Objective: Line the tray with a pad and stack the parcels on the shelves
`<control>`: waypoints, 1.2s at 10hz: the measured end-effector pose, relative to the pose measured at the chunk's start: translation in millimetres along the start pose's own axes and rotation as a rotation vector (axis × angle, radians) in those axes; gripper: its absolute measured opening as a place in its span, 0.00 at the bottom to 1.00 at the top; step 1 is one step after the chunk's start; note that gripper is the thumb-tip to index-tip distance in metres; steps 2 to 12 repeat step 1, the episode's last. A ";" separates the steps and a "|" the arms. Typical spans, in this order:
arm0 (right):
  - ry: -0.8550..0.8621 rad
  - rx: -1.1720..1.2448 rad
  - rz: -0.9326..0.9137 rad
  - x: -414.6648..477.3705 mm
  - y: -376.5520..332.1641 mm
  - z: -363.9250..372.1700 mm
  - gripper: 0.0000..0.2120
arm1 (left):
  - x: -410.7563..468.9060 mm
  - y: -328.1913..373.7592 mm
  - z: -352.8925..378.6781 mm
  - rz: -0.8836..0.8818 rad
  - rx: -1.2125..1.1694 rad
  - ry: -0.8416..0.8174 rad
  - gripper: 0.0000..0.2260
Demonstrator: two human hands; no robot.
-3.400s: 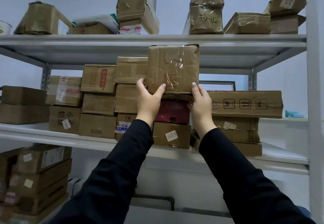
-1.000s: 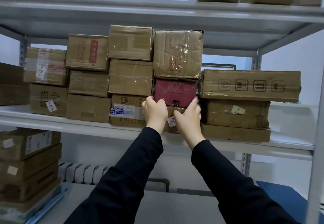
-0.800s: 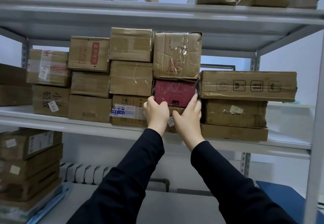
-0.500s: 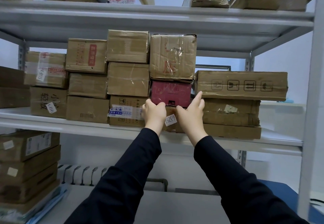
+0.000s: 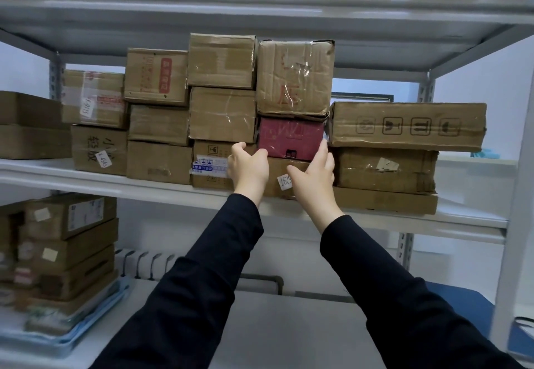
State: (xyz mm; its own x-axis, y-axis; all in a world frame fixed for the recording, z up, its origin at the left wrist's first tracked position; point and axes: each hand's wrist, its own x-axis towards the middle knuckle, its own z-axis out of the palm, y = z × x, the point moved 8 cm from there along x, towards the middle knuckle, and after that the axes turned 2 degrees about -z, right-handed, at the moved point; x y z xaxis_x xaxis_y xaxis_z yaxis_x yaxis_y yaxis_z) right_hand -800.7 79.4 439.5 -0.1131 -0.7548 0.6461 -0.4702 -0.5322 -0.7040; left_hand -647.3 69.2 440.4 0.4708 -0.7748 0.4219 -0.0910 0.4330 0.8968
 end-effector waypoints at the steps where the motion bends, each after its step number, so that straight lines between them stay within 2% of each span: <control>1: 0.003 -0.028 -0.019 -2.7 -6.7 0.0 0.39 | -3.4 4.3 -13.3 0.015 -0.009 0.045 0.22; 12: 0.003 -0.028 -0.019 -2.7 -6.7 0.0 0.39 | -3.4 4.3 -13.3 0.015 -0.009 0.045 0.22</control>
